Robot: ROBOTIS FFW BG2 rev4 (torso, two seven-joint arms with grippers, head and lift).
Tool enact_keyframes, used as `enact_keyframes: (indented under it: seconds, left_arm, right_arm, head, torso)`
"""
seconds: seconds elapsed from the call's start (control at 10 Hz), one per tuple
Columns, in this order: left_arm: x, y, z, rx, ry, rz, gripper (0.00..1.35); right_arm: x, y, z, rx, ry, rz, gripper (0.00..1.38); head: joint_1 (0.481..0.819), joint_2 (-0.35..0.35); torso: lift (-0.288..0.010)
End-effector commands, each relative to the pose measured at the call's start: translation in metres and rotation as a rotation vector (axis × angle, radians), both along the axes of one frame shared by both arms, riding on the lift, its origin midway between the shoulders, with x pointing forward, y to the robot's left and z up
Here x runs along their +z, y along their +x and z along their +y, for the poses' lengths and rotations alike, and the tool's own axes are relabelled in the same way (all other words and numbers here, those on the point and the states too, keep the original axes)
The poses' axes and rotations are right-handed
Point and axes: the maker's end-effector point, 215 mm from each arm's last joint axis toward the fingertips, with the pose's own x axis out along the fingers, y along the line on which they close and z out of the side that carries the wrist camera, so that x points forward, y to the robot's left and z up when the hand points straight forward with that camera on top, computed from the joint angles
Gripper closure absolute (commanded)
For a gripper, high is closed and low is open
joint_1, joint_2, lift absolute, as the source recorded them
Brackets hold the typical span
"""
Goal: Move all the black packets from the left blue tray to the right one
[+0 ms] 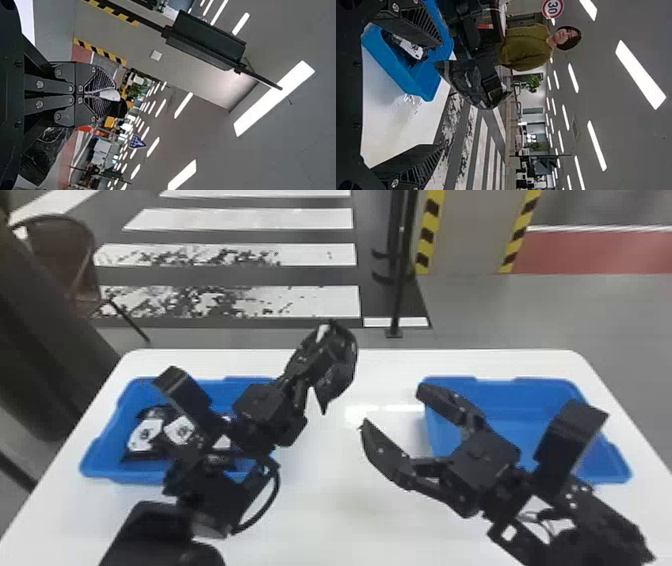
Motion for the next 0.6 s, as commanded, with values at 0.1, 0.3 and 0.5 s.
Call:
enact_keyframes:
  seconds: [0.1,0.3,0.5]
  left_arm:
    - [-0.005,-0.004,-0.029,-0.059,0.002,0.011,1.2]
    - [-0.005,-0.008,-0.043,-0.09,-0.006,0.019,1.2]
    - [-0.002,-0.012,-0.054,-0.117,-0.024,0.021,1.2]
  right_arm:
    - [0.008,0.0,0.02,0.041,0.027,-0.008,0.1]
    - [0.013,0.005,0.025,0.048,0.039,-0.015,0.11]
    - [0.015,0.012,0.025,0.041,0.041,-0.022,0.11]
  head:
    - [0.695,0.009]
    - [0.695,0.0]
    - [0.695,-0.012]
  torso:
    - [-0.14]
    - [-0.14]
    - [-0.14]
